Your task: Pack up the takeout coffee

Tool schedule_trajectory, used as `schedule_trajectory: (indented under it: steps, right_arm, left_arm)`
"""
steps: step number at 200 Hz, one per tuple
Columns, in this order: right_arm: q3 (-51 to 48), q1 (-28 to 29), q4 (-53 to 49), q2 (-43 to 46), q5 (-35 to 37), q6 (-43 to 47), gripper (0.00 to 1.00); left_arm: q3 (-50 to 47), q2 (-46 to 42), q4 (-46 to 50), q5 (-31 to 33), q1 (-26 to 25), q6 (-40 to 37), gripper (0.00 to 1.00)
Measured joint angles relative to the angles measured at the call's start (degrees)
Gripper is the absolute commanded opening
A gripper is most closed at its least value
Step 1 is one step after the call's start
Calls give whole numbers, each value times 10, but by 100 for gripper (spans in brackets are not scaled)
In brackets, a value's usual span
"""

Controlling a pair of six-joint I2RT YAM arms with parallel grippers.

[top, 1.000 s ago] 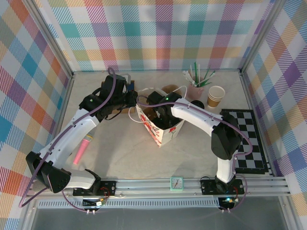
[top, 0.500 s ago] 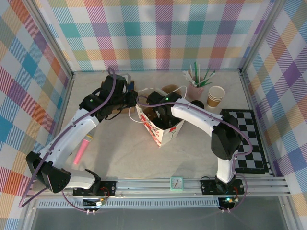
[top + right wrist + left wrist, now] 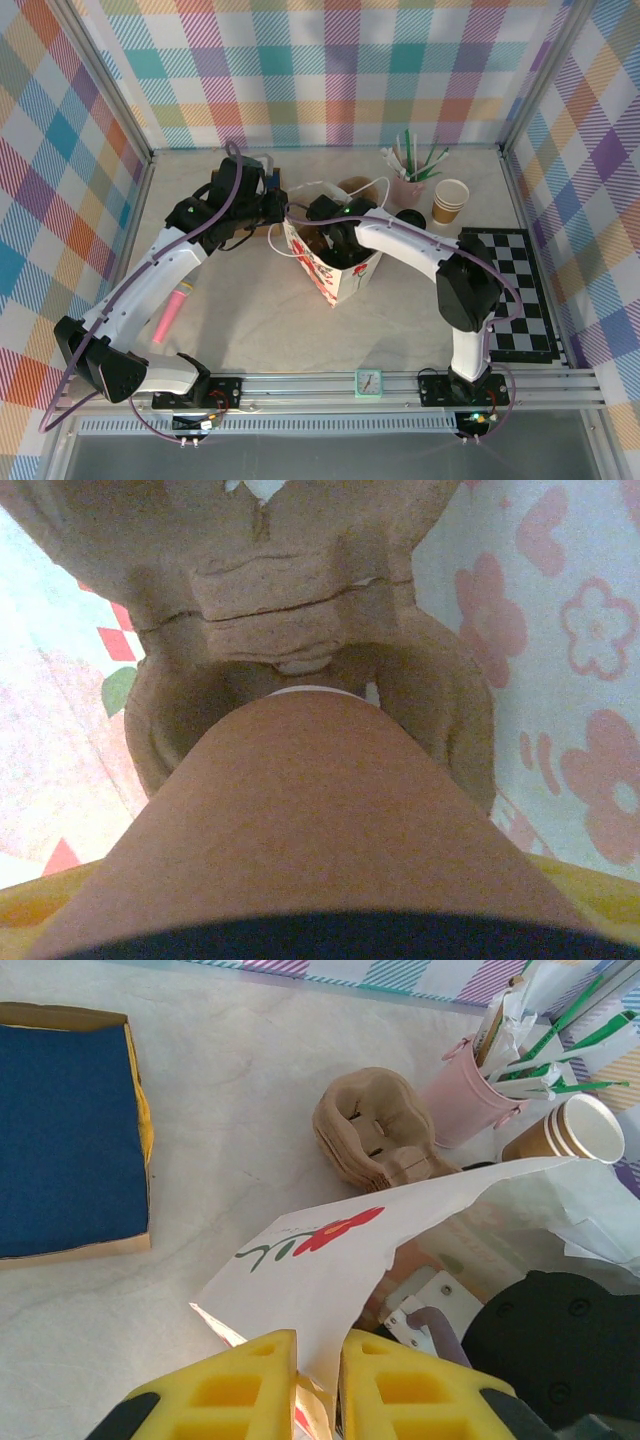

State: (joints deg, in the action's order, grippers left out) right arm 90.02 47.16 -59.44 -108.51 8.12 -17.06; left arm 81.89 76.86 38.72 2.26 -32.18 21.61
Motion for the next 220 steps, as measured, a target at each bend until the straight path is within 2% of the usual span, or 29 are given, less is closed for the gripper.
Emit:
schedule_trajectory:
  steps: [220]
  right_arm:
    - [-30, 0, 53, -5, -2, 11, 36]
  left_arm:
    - [-15, -13, 0, 4, -1, 0, 19]
